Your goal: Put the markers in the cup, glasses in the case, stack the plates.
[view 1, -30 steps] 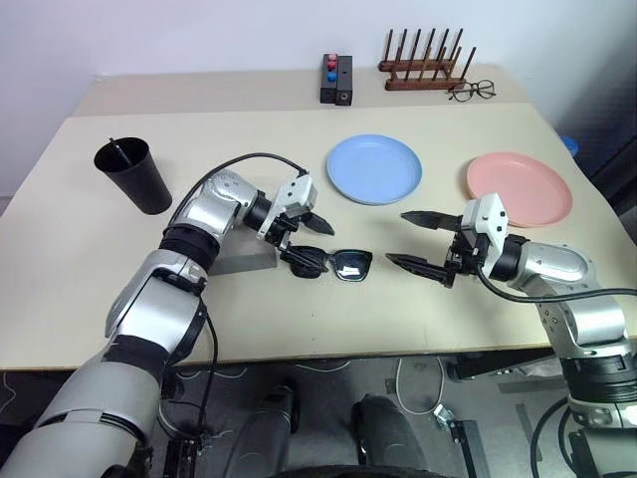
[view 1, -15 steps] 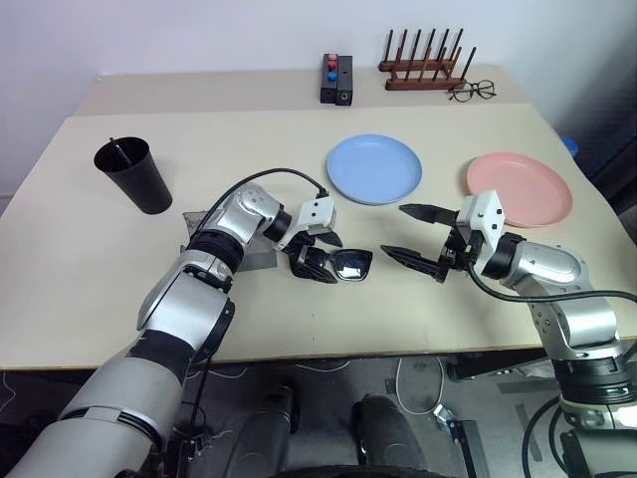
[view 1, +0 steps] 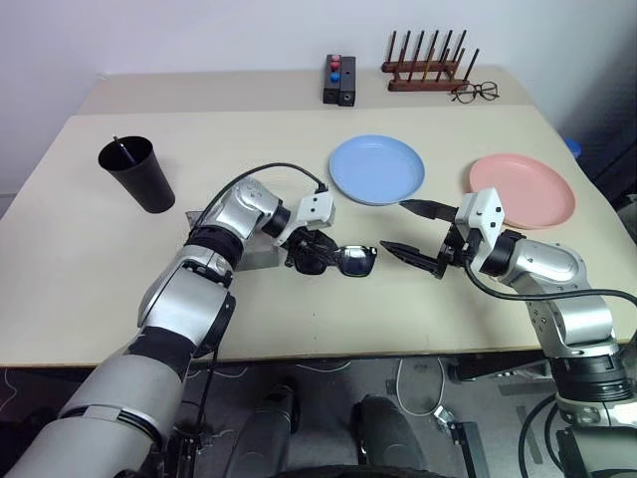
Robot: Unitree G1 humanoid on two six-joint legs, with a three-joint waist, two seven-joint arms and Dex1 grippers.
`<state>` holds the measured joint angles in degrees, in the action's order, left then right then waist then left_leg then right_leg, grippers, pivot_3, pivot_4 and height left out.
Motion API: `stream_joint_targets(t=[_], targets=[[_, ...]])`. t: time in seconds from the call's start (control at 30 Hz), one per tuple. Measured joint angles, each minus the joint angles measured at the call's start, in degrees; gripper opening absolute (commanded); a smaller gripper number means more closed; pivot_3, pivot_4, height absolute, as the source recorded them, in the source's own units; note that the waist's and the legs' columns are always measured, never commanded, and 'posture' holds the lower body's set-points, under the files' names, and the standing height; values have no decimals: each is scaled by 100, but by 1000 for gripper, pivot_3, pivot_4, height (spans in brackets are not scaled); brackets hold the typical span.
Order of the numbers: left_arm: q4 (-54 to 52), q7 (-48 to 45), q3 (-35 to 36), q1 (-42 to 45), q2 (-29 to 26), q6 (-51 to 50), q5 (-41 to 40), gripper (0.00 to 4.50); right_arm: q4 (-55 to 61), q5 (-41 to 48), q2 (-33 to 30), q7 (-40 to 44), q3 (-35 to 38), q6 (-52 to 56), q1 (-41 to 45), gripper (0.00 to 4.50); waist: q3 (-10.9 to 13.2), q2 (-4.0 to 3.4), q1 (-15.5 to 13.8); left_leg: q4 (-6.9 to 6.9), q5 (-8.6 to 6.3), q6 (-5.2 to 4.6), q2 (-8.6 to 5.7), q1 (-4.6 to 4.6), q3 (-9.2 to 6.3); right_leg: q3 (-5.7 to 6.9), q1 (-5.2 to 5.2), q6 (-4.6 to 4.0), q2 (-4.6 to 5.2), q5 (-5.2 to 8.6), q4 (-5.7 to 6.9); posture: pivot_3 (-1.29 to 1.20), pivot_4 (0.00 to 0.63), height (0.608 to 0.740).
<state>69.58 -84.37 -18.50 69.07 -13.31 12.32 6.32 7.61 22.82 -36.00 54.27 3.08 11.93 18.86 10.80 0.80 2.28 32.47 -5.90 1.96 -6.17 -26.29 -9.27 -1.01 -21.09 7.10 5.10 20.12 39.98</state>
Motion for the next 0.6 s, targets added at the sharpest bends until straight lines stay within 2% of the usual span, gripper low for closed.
stream_joint_targets(t=[0.3, 0.43, 0.6], targets=[[7, -19, 96, 2, 39, 79, 46, 337, -110, -92, 18, -39, 0, -156, -1, 3898, 0, -1, -5, 34, -7, -6, -1, -2, -21, 22, 21, 1, -2, 0, 0, 0, 150, 738], [100, -221, 283, 154, 54, -533, -58, 337, -183, -150, 61, -50, 0, -236, 2, 3898, 1, 0, 9, 40, -7, -6, -1, -16, -25, 27, 10, 1, -4, 0, 2, 0, 150, 738], [152, -687, 667, 755, -113, -1456, -311, 337, -288, -214, 106, -48, -29, -285, 56, 3898, 4, 2, 29, 40, -9, -10, -2, -23, -23, 28, 3, 5, -5, 3, 2, 0, 150, 738]])
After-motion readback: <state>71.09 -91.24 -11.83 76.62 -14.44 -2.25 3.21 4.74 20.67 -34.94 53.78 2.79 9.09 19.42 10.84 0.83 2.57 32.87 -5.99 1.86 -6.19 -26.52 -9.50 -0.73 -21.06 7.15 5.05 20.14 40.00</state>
